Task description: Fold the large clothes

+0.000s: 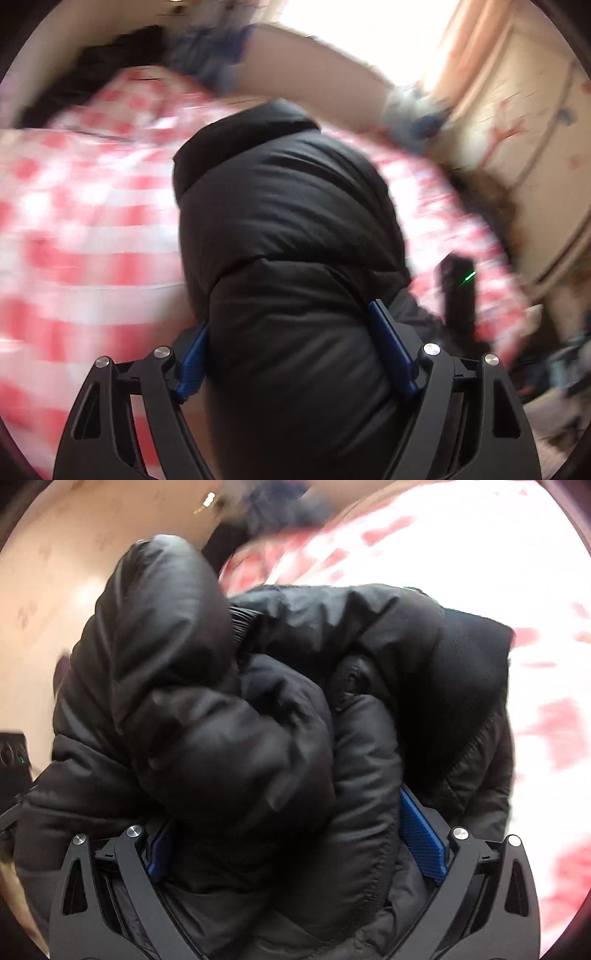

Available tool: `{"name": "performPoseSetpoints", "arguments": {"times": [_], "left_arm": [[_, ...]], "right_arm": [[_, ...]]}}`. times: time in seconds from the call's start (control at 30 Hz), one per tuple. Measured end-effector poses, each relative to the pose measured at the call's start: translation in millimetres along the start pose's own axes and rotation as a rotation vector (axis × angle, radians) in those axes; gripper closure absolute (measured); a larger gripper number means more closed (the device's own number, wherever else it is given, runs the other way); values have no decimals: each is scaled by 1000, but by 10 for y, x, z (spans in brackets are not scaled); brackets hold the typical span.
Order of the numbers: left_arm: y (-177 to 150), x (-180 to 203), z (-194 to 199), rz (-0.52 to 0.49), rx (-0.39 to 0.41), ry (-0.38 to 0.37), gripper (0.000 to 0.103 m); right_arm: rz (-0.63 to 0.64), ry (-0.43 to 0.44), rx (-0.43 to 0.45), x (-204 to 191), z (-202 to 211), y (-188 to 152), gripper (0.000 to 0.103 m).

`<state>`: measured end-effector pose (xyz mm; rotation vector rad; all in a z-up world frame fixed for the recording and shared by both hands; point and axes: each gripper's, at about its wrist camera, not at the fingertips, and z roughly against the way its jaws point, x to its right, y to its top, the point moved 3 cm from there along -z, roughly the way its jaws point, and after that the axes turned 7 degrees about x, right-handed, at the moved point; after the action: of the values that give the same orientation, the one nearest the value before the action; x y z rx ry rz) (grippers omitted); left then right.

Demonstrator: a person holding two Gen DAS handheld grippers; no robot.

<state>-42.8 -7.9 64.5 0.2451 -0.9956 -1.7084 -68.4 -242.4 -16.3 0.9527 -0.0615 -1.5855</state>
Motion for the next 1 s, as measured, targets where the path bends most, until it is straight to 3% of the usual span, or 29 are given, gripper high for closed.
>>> {"name": "performPoseSetpoints", "arguments": {"times": [0.07, 0.13, 0.2, 0.3, 0.43, 0.5, 0.57, 0.63, 0.67, 0.7, 0.77, 0.8, 0.87, 0.93, 1.0], "left_arm": [[-15, -388, 166, 18, 5, 130, 27], [-5, -382, 224, -15, 38, 152, 27], [-22, -232, 194, -65, 66, 102, 27], [-191, 62, -167, -142, -12, 9, 27], [-390, 310, -626, -243, -81, 14, 27], [-412, 390, -677, -286, -82, 39, 26], [-423, 415, -695, -298, -76, 51, 26], [-403, 397, -706, -294, -73, 50, 25], [-405, 401, -706, -296, -68, 52, 25], [-409, 408, -688, -297, -62, 51, 25], [-431, 368, -602, -285, -53, 38, 25], [-440, 324, -591, -271, -43, 21, 25], [-430, 224, -567, -225, -16, -15, 24], [-411, 156, -615, -210, -3, -33, 24], [-413, 119, -686, -223, -3, -3, 24]], "right_arm": [[41, -29, -46, -103, -139, -1, 6], [58, -41, -64, -102, -74, 58, 6], [86, -101, -85, -61, 32, 146, 7], [160, -248, -111, 74, 181, 333, 7], [206, -415, -165, 263, 295, 402, 7], [205, -438, -80, 107, 579, 455, 7], [213, -394, 95, -176, 890, 561, 7], [222, -296, 192, -448, 966, 626, 7], [203, -213, 186, -529, 864, 664, 7], [171, -193, 164, -518, 709, 685, 7], [177, -317, 177, -371, 318, 689, 7], [133, -312, 167, -126, 85, 652, 7], [-92, -129, 189, 343, -231, 452, 6], [-90, -124, 257, 365, -376, 397, 6], [-64, -147, 250, 278, -552, 395, 6]]}}
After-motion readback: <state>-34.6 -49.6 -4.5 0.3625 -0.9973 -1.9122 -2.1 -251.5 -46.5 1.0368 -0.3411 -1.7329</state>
